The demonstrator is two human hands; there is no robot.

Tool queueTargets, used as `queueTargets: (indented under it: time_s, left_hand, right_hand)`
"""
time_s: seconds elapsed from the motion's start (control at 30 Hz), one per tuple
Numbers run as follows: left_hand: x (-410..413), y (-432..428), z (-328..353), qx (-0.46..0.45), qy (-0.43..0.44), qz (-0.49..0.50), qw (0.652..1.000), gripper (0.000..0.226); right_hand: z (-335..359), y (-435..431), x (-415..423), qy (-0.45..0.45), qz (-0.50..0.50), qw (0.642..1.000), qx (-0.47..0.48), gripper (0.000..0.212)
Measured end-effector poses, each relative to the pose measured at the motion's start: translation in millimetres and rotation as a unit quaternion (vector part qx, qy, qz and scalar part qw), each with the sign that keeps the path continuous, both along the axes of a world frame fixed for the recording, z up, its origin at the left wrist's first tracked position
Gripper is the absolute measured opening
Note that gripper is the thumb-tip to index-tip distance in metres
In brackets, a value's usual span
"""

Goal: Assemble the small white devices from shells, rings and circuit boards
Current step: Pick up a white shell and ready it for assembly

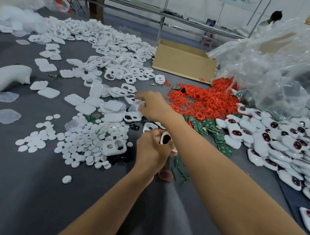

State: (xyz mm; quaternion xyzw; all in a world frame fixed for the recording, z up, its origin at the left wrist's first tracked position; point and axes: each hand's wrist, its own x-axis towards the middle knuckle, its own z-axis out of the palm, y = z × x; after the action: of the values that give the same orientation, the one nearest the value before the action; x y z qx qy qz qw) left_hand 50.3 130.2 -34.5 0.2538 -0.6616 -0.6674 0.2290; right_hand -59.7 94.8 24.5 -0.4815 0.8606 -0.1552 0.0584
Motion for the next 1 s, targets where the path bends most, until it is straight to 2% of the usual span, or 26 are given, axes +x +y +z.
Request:
queueTargets:
  time_s: [0.07, 0.17, 0.37, 0.47, 0.6, 0.73, 0.87, 1.0]
  left_hand:
    - [0, 0, 0, 0.002, 0.000, -0.007, 1.000, 0.023]
    - [0, 1, 0, 0.025, 0.012, -0.005, 1.000, 0.017]
    - [0, 3, 2, 0.051, 0.027, 0.019, 0.998, 0.019]
    - [0, 2, 3, 0.092, 0.029, 0.022, 0.995, 0.022]
    - [1, 1, 2, 0.109, 0.034, 0.021, 0.993, 0.019]
    - [2, 2, 3, 0.096, 0.034, 0.024, 0.994, 0.018]
    - [1, 1, 3, 0.082, 0.022, 0.022, 0.996, 0.018]
    - [2, 0, 2, 0.092, 0.027, 0.013, 0.995, 0.018]
  right_hand:
    - [-2, -2, -3, 0.015, -0.006, 1.000, -0.004, 0.027]
    - [-3, 2, -4, 0.004, -0.011, 0.997, -0.070, 0.012]
    - [8, 28, -1, -0.156, -0.059, 0.966, -0.195, 0.005]
    - [12, 55, 6, -0.262, -0.074, 0.925, -0.264, 0.007]
    - [8, 96, 19, -0.423, -0.070, 0.831, -0.355, 0.005]
    - [-2, 128, 31, -0.471, -0.074, 0.786, -0.393, 0.009]
    - [-10, 146, 38, -0.478, -0.084, 0.776, -0.403, 0.012]
    - [-17, 153, 37, -0.452, -0.103, 0.793, -0.395, 0.015]
